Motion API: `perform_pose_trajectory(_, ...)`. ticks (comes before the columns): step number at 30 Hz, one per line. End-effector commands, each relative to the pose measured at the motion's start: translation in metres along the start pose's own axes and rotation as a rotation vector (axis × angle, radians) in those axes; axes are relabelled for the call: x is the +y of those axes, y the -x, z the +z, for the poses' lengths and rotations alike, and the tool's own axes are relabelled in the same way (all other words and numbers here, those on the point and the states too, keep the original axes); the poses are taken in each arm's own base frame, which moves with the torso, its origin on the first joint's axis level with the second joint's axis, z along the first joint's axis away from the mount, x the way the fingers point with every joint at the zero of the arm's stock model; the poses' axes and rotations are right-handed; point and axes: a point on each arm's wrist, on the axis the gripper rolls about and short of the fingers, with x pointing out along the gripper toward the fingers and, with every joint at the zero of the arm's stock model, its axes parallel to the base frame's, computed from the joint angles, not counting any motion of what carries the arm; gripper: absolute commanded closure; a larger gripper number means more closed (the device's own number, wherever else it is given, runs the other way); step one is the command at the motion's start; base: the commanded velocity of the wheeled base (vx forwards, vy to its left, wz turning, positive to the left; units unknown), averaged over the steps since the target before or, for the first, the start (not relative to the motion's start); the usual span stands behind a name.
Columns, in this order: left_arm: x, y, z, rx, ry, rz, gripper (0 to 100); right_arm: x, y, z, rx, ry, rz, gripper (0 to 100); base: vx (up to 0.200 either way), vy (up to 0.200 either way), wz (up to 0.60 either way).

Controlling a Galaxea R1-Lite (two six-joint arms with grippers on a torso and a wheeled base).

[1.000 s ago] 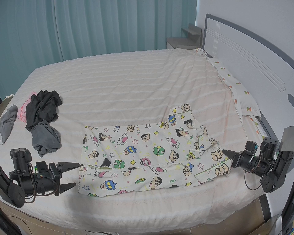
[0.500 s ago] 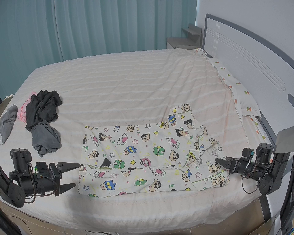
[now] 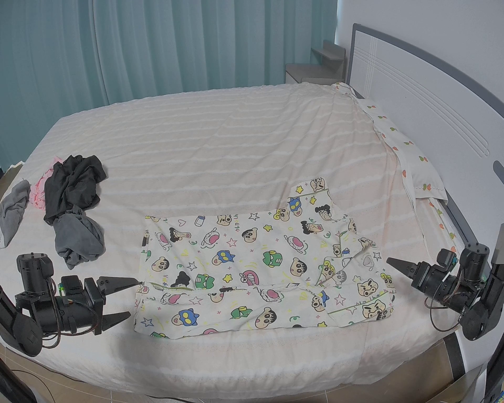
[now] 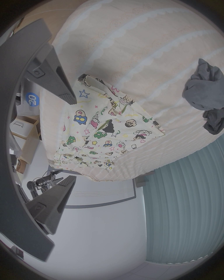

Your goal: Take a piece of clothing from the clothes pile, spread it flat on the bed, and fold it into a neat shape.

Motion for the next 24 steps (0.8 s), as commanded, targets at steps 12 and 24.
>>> perform_pose_trajectory(12,0.0,0.0,-0.002,0.01,-0.001,-0.003,0,0.038,0.052,0.008,-0.103,-0.014,0.061,0,0.2,0.0,0.0)
perform_pose_trajectory(24,-0.001,-0.002,0.002,-0.01,-0.033,0.006,0,0.04,0.055,0.008,-0.102,-0.014,0.068,0,0.05,0.0,0.0)
